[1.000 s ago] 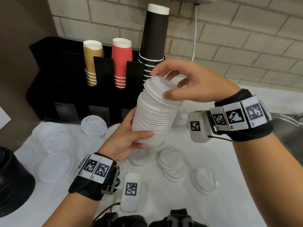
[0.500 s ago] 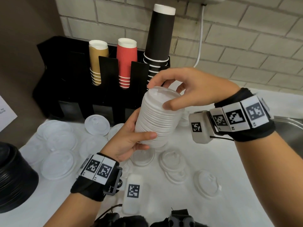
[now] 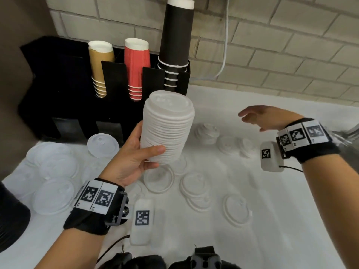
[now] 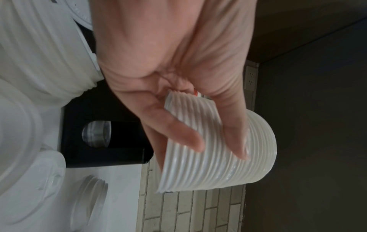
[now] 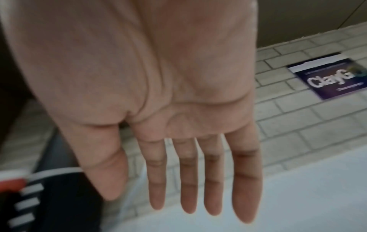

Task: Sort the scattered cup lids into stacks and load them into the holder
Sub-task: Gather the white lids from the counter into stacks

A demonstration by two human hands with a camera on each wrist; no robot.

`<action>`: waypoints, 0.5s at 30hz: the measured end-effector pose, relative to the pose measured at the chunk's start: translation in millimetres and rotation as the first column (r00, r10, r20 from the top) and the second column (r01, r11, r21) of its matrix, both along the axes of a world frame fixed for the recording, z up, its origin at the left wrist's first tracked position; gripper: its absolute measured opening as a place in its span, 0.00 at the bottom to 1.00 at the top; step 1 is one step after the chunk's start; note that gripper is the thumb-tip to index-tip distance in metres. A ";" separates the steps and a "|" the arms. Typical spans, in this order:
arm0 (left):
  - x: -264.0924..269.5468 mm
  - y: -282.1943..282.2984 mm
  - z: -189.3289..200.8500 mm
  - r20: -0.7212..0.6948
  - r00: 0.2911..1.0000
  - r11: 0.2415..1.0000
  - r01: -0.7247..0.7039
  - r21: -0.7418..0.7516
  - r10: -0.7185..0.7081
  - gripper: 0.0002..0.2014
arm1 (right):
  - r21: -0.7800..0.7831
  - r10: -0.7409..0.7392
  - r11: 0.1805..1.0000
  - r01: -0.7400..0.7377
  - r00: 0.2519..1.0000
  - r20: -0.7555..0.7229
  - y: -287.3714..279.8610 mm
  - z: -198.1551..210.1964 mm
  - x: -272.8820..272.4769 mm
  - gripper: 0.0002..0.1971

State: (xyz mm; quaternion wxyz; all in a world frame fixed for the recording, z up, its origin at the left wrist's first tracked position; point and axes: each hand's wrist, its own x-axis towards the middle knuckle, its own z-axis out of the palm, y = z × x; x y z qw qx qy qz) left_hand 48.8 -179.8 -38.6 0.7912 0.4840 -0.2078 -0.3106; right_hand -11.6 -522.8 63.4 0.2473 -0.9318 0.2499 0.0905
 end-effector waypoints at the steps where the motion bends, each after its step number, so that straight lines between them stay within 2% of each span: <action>1: 0.3 0.3 0.6 0.002 1.000 1.000 -0.003 -0.003 0.003 0.43 | -0.018 -0.035 0.999 0.034 0.995 -0.093 -10.7 -14.5 -1.6 0.14; 3: 1.2 1.2 2.0 0.000 1.000 1.000 -0.006 -0.014 0.006 0.42 | -0.056 -0.111 0.993 0.103 0.980 -0.166 -25.7 -39.4 -5.3 0.21; 5: 0.7 1.9 2.8 0.005 1.000 1.000 0.006 -0.017 -0.006 0.41 | -0.068 -0.187 0.982 0.178 0.972 -0.144 -34.5 -58.2 -10.3 0.28; 8: -1.3 2.7 2.6 0.006 1.000 1.000 0.016 -0.014 -0.016 0.42 | -0.136 -0.187 0.977 0.166 0.969 -0.164 -37.0 -79.4 -13.6 0.39; 13: -3.2 3.8 0.3 0.006 1.000 1.000 0.003 0.002 -0.003 0.46 | -0.183 -0.140 0.978 0.098 0.962 -0.234 -35.7 -95.7 -8.7 0.40; 15: -2.5 3.9 0.4 0.004 1.000 1.000 -0.001 0.005 0.001 0.47 | -0.222 -0.105 0.975 0.028 0.934 -0.343 -36.4 -88.5 -8.3 0.42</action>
